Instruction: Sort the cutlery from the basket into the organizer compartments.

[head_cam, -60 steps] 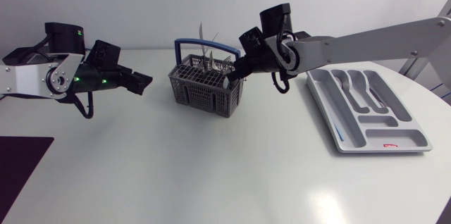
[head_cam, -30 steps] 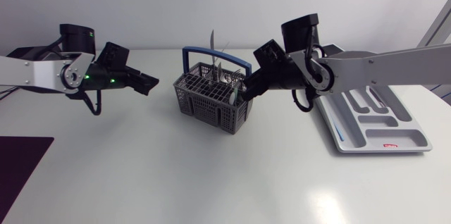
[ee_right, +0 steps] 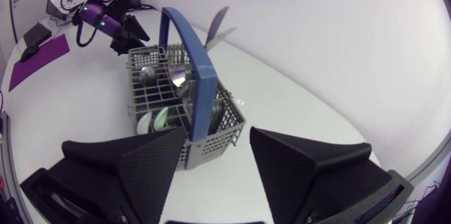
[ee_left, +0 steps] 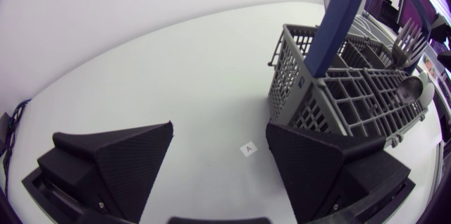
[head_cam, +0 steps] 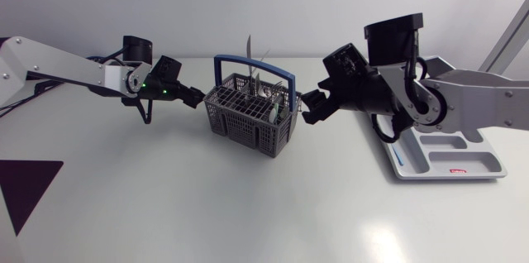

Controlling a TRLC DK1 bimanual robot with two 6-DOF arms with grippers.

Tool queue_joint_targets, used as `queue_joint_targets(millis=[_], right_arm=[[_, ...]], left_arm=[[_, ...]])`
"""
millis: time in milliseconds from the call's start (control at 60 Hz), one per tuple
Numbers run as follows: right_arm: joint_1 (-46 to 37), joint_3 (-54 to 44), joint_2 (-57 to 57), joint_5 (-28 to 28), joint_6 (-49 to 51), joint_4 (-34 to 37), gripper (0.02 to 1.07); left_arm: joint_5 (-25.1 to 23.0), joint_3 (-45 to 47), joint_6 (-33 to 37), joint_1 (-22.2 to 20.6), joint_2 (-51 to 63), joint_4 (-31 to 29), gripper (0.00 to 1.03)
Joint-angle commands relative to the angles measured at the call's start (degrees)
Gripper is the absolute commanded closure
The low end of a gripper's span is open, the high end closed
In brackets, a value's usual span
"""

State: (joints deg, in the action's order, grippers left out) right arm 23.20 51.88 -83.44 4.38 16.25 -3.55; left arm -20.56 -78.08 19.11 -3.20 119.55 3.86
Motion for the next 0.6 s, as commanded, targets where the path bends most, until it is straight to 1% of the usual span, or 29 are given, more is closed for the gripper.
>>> queue_joint_targets(millis=[0,33,100,133,283,400,517,583], right_arm=[[-1.23,-1.25,-2.87,-0.43,-1.92,0.92,0.70],[-1.32,-0.90,-3.92,-0.34,-2.19,0.92,0.80],[-1.32,-0.11,-6.21,-0.34,-3.15,0.83,0.80],[-1.32,1.21,-9.11,-0.25,-3.95,1.44,0.80],[-1.67,5.25,-16.40,1.24,-5.26,2.23,0.80],[-2.37,6.13,-16.49,3.09,-5.44,3.46,0.80],[-2.72,4.99,-15.09,5.02,-5.44,3.64,0.80],[-2.55,4.20,-14.21,5.37,-5.44,3.82,0.80]], left_arm=[[-0.27,-2.51,-0.83,-0.93,2.36,-0.69,0.12],[-0.27,-2.69,-0.74,-1.19,2.62,-0.96,0.12],[-0.27,-2.78,-0.57,-1.54,3.06,-1.31,0.12],[-0.36,-2.69,-0.22,-1.63,3.06,-1.48,0.12],[-4.05,-1.90,0.93,-2.07,2.62,-3.07,0.14],[-6.43,-0.05,1.98,-2.95,1.04,-4.03,0.14],[-10.56,3.20,2.86,-3.30,-2.48,-5.44,0.15],[-11.96,5.49,3.47,-3.39,-4.76,-5.88,0.15]])
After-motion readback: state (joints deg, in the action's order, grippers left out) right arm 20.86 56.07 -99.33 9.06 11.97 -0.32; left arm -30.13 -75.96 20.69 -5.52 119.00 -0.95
